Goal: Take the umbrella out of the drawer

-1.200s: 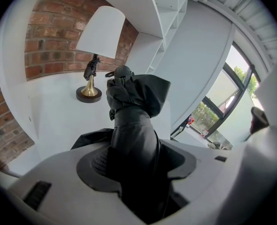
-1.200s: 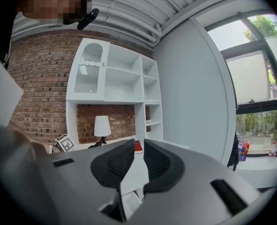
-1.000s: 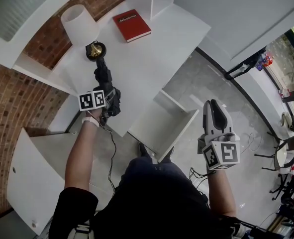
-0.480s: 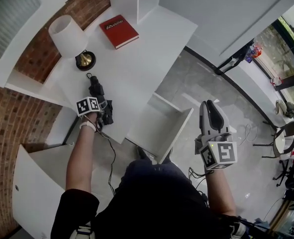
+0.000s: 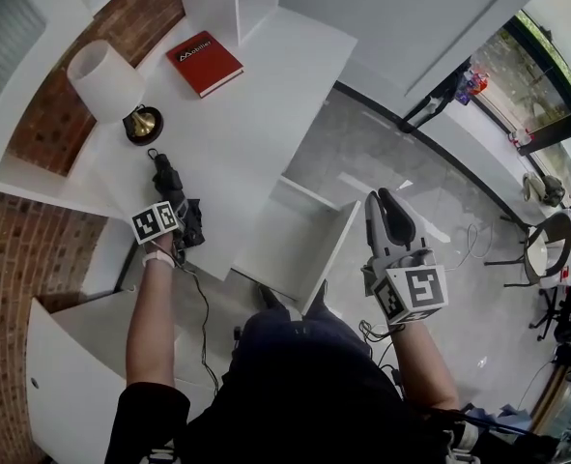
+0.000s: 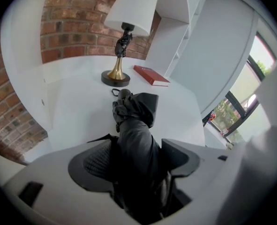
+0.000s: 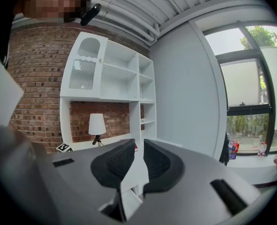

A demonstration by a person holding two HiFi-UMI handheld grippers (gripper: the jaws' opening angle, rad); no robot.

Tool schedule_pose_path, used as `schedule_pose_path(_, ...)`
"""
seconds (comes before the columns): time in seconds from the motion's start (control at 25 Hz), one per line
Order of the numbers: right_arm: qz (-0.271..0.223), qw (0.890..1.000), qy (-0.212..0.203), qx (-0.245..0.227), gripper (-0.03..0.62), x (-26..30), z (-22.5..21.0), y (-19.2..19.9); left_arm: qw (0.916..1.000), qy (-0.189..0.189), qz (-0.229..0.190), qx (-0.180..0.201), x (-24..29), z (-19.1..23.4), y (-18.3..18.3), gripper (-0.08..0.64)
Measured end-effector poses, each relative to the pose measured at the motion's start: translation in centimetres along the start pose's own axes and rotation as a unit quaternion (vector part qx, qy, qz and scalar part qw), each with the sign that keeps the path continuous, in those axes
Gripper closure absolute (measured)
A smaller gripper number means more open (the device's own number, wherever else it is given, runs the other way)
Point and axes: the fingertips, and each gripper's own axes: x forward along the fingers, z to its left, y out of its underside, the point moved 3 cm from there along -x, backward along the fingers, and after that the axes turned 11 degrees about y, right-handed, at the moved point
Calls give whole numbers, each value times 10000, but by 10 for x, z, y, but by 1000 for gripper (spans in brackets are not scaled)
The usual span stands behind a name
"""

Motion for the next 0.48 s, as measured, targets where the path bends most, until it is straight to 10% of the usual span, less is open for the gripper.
schedule_pose_path(0.28,-239,9990,-353,126,535,-4,-6,-11,9940,-585,-918,146,-66,-18,-11,247)
schedule_pose_path(0.48,-445,9955,-798,238,537,-9,-15,-21,9721,-1218,-1967,387,-149,-54,-27,249)
